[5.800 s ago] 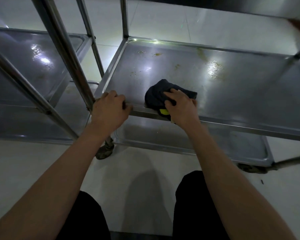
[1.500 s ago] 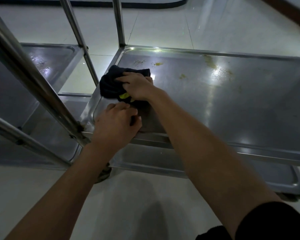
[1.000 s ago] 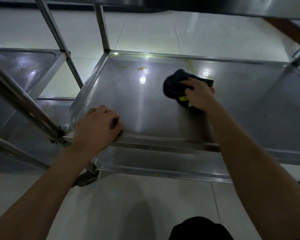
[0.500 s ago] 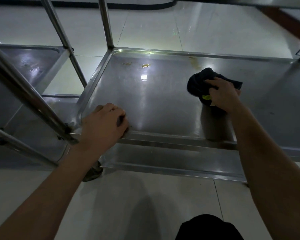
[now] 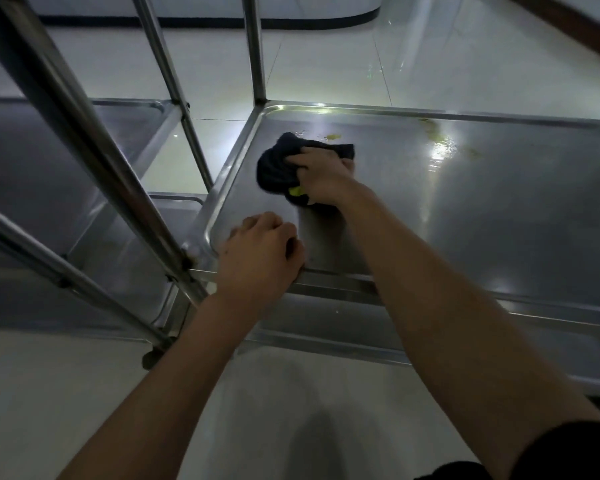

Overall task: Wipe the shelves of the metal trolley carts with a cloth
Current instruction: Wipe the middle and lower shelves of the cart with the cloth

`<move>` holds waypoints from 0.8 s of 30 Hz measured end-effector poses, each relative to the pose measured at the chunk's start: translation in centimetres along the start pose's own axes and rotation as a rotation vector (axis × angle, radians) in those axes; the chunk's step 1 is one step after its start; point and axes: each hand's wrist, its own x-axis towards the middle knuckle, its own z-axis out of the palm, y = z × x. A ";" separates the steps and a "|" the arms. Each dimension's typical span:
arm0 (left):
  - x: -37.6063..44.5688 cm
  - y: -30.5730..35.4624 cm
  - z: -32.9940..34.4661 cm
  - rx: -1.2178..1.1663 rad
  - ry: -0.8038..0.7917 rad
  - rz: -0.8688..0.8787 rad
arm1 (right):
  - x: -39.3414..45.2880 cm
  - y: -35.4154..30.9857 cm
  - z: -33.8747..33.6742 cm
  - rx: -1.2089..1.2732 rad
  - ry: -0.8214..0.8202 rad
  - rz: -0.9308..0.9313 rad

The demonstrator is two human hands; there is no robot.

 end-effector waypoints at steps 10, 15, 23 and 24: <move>-0.1 0.1 0.0 -0.005 0.017 -0.040 | 1.3 -3.7 1.2 0.060 -0.024 -0.161; 0.1 -0.2 0.1 -0.009 0.003 -0.003 | -1.5 -0.9 0.3 0.114 0.045 -0.103; -0.1 -0.1 0.3 0.002 0.031 0.005 | -11.2 12.7 -4.3 0.119 0.173 0.167; 0.0 -0.1 0.3 0.000 0.021 0.007 | -12.7 14.3 -4.9 0.074 0.189 0.192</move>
